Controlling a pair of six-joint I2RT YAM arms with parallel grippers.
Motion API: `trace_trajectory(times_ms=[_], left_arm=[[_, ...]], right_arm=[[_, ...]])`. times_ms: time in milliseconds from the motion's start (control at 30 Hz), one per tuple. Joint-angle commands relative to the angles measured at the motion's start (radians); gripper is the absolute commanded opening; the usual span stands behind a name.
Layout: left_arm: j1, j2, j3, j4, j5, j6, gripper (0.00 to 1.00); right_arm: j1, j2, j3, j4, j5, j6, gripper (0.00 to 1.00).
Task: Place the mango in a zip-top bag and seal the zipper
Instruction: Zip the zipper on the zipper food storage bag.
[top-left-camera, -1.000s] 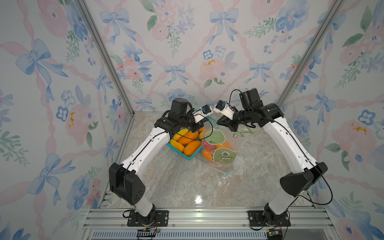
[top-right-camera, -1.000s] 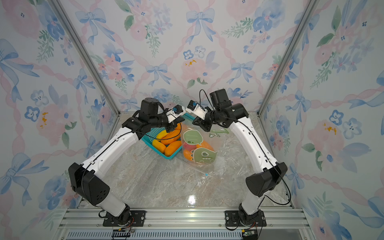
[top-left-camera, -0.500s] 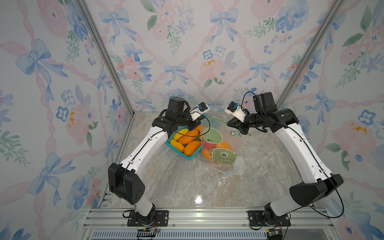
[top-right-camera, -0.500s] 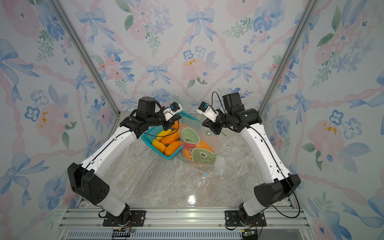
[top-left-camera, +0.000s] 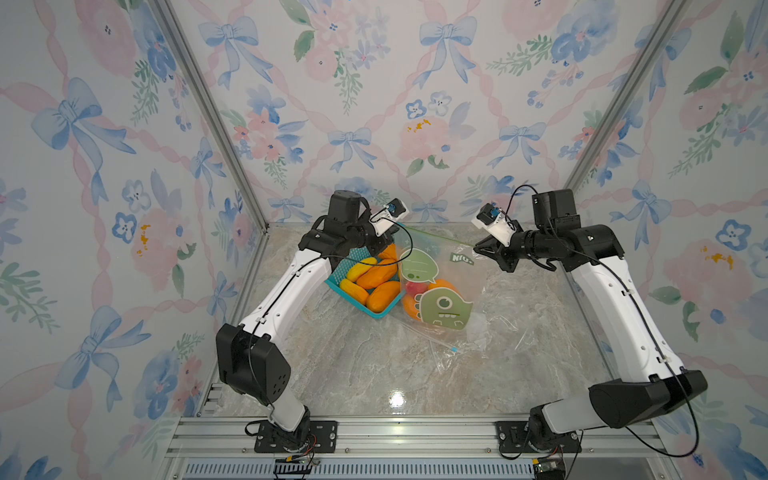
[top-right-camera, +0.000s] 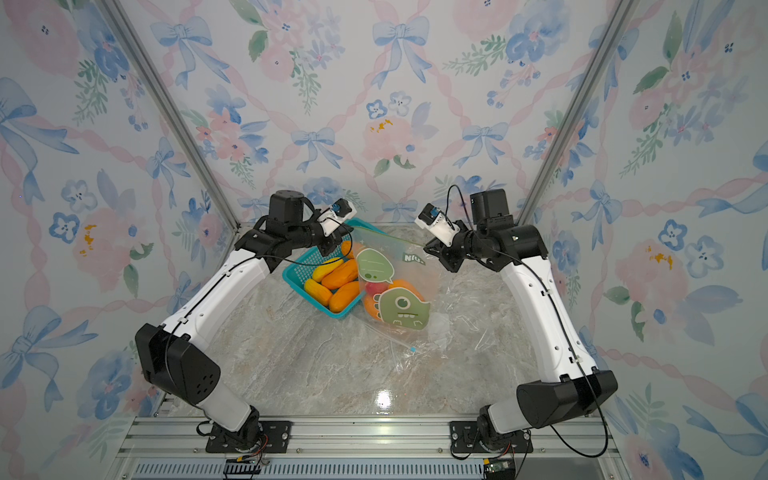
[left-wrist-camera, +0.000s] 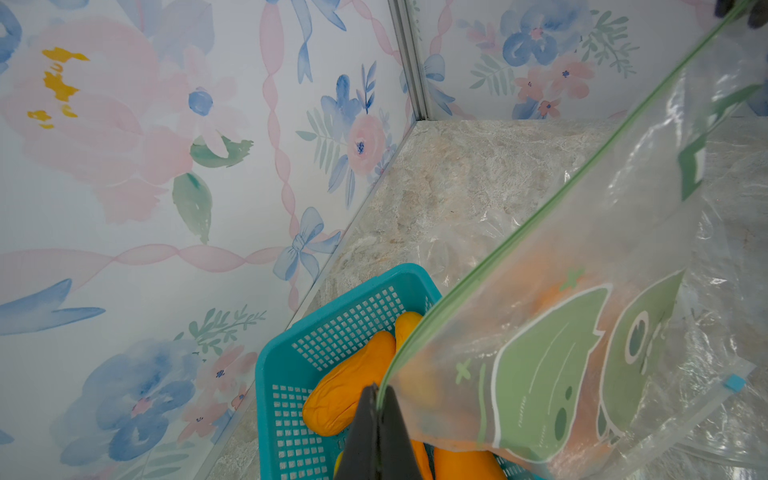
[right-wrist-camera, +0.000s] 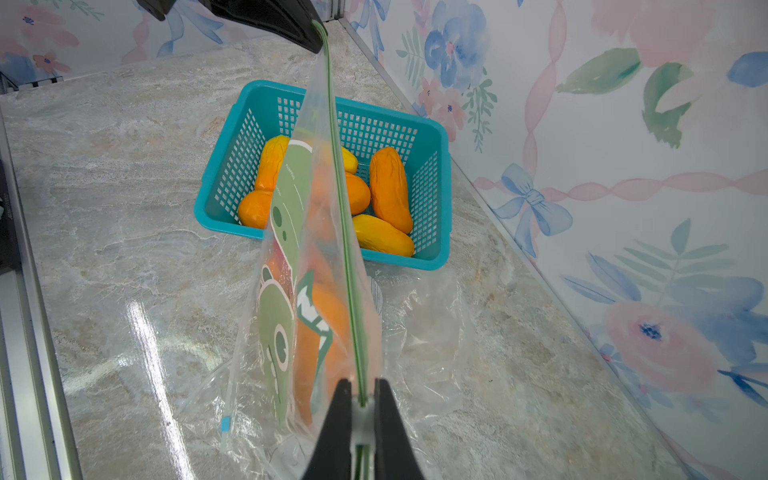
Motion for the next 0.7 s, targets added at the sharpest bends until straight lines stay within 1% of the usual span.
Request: trace_trajectory(times_ms=[0, 133, 167, 300, 400, 467, 533, 667], left_arm=[[0.050, 0.005, 0.021, 0.004, -0.119, -0.016, 0.00], [0.050, 0.002, 0.025, 0.003, -0.090, -0.016, 0.00], [0.050, 0.001, 0.027, 0.004, -0.071, -0.049, 0.00], [0.046, 0.002, 0.047, 0.003, 0.033, -0.080, 0.00], [0.026, 0.011, 0.079, 0.006, 0.076, -0.123, 0.00], [0.000, 0.025, 0.116, 0.008, 0.088, -0.163, 0.00], [-0.047, 0.042, 0.154, 0.010, 0.091, -0.189, 0.00], [-0.154, 0.105, 0.260, 0.013, 0.034, -0.235, 0.00]], right_arm=[[-0.050, -0.048, -0.023, -0.055, 0.035, 0.006, 0.08], [-0.065, -0.067, -0.049, -0.023, 0.031, 0.021, 0.08], [-0.066, -0.069, -0.056, -0.014, 0.029, 0.027, 0.07], [-0.063, -0.079, -0.072, 0.052, 0.035, 0.072, 0.06], [-0.061, -0.101, -0.096, 0.143, 0.075, 0.130, 0.05], [-0.062, -0.116, -0.103, 0.197, 0.108, 0.175, 0.05], [-0.060, -0.128, -0.104, 0.246, 0.147, 0.218, 0.05], [-0.059, -0.142, -0.111, 0.348, 0.296, 0.299, 0.05]])
